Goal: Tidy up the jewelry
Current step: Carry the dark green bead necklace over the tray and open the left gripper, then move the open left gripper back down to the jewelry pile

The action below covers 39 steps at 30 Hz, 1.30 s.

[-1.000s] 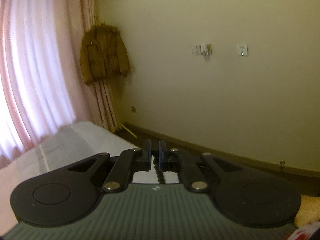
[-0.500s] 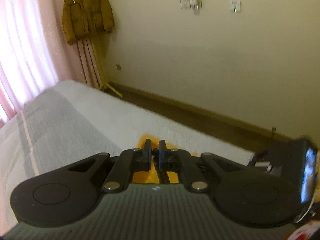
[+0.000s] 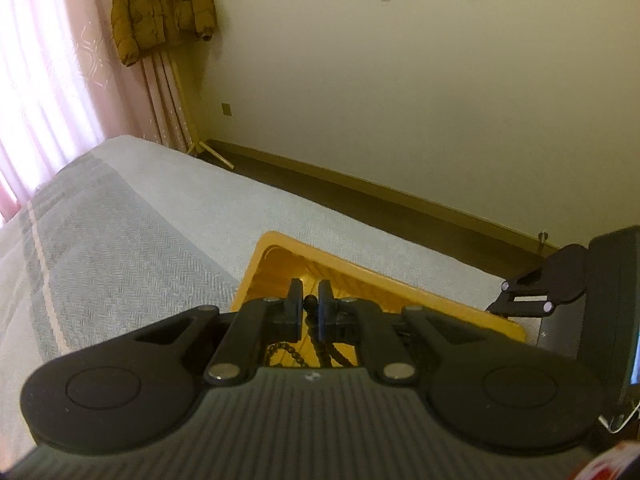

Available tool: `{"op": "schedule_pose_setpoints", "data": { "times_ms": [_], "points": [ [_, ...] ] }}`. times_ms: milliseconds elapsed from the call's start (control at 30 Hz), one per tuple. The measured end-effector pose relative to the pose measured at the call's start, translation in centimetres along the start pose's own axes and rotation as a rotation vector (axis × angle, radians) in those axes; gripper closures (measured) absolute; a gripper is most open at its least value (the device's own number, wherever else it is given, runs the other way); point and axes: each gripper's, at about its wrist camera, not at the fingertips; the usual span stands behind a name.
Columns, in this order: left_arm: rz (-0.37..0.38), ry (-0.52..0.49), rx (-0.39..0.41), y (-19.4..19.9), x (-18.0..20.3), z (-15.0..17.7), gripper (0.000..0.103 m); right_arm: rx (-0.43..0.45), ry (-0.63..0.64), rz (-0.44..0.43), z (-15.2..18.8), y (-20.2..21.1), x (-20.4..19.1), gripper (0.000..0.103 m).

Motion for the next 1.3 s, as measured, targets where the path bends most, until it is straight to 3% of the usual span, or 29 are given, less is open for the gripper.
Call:
{"op": "schedule_pose_setpoints", "data": {
  "times_ms": [67,133,267,433,967,1167,1300],
  "points": [
    [0.001,0.010,0.000,-0.2,-0.1,0.1,0.095,0.000,-0.001,0.000,0.0,0.0,0.0,0.100],
    [0.006,0.023,-0.006,-0.3,-0.4,0.2,0.085,0.000,-0.001,0.000,0.0,0.0,0.0,0.100],
    [-0.006,0.035,-0.007,0.0,-1.2,0.8,0.084,0.001,0.000,0.000,0.0,0.0,0.0,0.100],
    [-0.040,0.082,-0.009,1.0,-3.4,2.7,0.075,0.002,-0.005,-0.001,0.1,-0.1,0.1,0.100],
    [-0.256,0.261,-0.110,3.8,-8.4,18.1,0.069,0.000,-0.010,-0.007,0.1,-0.1,0.1,0.100],
    [-0.311,0.354,-0.124,5.1,-9.0,22.5,0.066,0.000,-0.010,-0.007,0.1,-0.1,0.1,0.100],
    [-0.308,0.411,-0.140,5.1,-8.9,24.3,0.066,0.001,-0.009,-0.006,0.2,-0.1,0.1,0.100]
  ]
}}
Point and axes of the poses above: each gripper's, at about its wrist camera, not at the fingertips, and y roughly against the way its jaws point, x to its right, z to its underside, and after that the axes turned 9 degrees about -z, right-handed
